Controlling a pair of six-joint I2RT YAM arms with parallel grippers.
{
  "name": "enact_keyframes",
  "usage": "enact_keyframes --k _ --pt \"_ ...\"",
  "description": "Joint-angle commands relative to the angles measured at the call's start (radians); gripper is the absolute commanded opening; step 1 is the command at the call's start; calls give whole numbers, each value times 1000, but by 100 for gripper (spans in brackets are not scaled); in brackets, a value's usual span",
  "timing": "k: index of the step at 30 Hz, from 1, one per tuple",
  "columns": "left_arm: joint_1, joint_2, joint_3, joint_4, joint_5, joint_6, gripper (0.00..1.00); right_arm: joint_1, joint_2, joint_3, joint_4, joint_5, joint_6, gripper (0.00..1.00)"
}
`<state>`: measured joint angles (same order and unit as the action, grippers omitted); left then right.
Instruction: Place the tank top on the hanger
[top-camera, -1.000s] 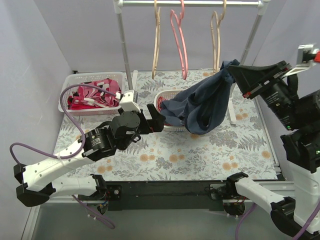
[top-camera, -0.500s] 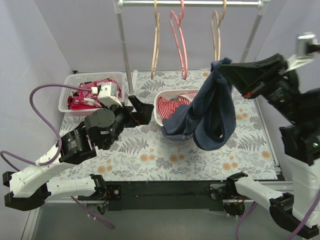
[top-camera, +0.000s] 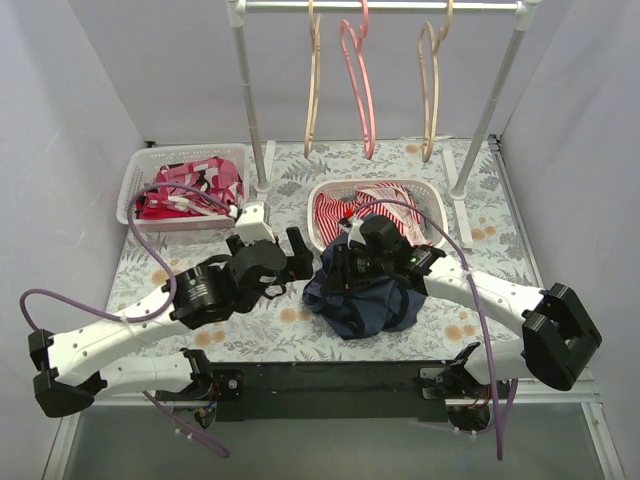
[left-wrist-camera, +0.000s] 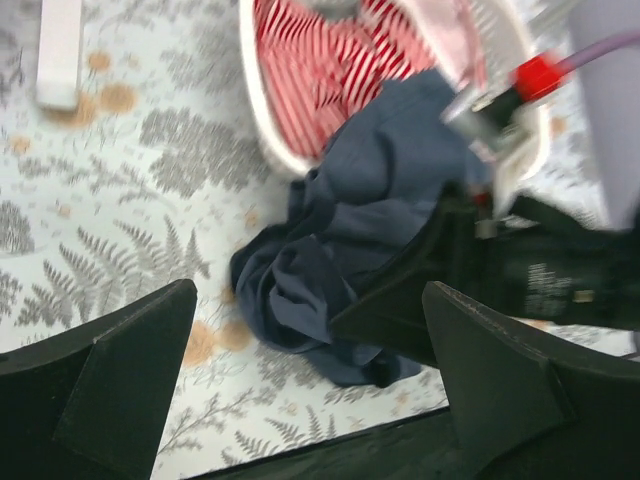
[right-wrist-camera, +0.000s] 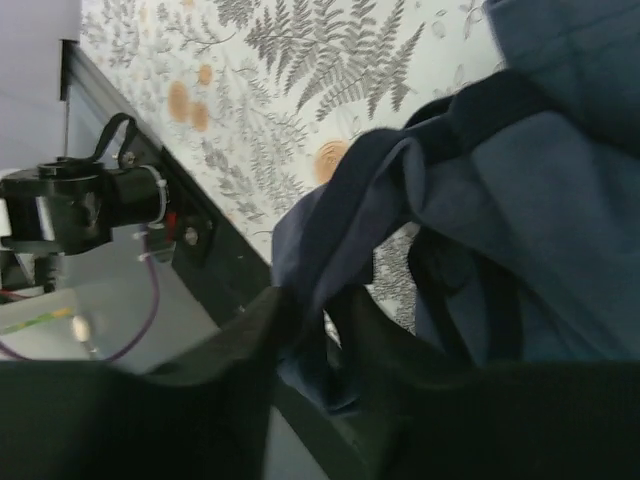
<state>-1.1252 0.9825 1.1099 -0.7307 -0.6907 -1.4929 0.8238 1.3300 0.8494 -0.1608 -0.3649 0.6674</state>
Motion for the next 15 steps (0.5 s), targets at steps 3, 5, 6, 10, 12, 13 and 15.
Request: enact_keyframes --k 3,5,6,10,12,13,15 --pt "5 50 -133 -62 37 -161 97 6 -122 24 12 197 -107 73" --pt "5 59 -180 -41 69 -170 93 11 -173 11 -29 260 -107 78" --pt "5 62 -192 -20 83 -171 89 12 -228 2 -52 285 -103 78" --pt "5 67 -260 63 178 -136 73 14 -400 -105 -164 429 -68 78" --pt "5 61 -298 121 264 -98 68 14 -510 -153 -201 510 -36 77" --pt "5 61 -311 143 302 -81 66 14 -547 -212 -221 527 -22 77" --pt "5 61 -360 215 403 -63 61 14 -639 -275 -246 544 4 75"
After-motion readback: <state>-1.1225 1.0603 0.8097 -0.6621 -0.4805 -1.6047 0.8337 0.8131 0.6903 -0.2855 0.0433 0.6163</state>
